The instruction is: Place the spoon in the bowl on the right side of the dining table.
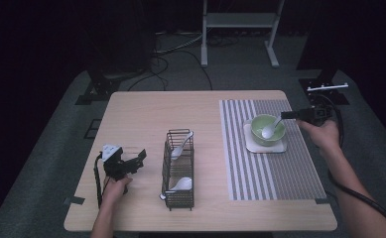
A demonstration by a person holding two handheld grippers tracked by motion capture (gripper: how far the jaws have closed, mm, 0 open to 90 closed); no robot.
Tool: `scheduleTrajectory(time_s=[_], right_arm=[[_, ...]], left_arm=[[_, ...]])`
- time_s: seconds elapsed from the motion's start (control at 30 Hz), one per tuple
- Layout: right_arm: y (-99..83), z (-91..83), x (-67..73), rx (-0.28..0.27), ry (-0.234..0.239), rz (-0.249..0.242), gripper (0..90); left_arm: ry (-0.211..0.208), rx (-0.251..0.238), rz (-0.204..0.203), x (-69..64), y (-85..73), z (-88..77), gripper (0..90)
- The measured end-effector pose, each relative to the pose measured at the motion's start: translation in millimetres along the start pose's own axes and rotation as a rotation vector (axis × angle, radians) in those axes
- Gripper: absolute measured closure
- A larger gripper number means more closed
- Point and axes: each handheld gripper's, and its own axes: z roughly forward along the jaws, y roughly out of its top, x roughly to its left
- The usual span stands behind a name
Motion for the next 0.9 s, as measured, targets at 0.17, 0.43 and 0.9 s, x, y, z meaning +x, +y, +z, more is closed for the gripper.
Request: scheduleTrajectory(time_s=[0.17,0.43,0.9], right_arm=[[-4.0,5.3,-5.3,0.005,-0.001,0.016,85.0],[-8.5,10.7,-10.7,0.006,-0.011,0.027,84.9],[-14.7,13.5,-17.0,0.008,-0.016,0.038,84.5]], left_arm=[[0.000,-0.002,-0.005,-0.1,-0.1,0.1,0.0],[0.000,-0.002,-0.004,-0.1,-0.1,0.1,0.0],[0.002,-0.002,0.003,-0.2,-0.1,0.0,0.0]])
